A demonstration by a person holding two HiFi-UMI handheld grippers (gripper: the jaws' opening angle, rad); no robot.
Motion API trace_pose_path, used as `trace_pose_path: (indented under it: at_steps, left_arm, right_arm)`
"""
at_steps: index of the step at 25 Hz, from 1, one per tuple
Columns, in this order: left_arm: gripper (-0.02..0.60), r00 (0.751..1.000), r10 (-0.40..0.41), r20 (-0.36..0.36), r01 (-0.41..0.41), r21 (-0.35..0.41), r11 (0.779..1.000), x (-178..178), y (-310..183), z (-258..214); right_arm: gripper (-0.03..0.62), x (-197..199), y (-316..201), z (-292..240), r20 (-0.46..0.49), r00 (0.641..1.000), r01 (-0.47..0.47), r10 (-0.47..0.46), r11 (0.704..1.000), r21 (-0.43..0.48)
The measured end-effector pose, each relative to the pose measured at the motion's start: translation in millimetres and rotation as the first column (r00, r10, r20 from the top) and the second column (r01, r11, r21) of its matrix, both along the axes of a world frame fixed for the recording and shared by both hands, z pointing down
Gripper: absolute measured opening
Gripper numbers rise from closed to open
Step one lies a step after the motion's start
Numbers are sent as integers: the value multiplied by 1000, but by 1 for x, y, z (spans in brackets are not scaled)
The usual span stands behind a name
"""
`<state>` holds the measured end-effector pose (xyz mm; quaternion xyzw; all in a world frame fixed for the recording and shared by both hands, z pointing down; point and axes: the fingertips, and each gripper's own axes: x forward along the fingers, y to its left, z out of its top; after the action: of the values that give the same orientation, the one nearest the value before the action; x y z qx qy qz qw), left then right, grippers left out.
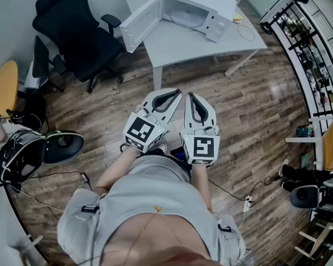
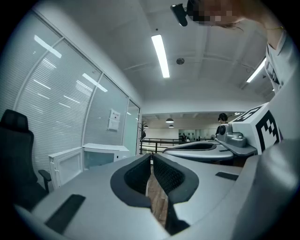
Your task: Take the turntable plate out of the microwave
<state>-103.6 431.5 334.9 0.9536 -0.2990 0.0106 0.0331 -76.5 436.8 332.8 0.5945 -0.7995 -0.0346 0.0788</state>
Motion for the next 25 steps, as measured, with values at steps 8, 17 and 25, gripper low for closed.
trace_pose_path:
  at_steps: [8, 17, 25]
  left_arm:
    - [121, 1000, 1, -29, -2, -8, 1000, 7, 6, 3]
    - [126, 999, -9, -35, 8, -45, 999, 9, -17, 10]
    - [126, 999, 14, -33, -16, -59, 998, 25, -72, 23]
  right_arm:
    - [75, 11, 11, 1, 77, 996, 32, -33, 999, 19]
    - [77, 27, -8, 5, 92, 996, 1, -1, 1000, 2]
    - [77, 42, -60, 13, 102, 994, -33, 33, 999, -9]
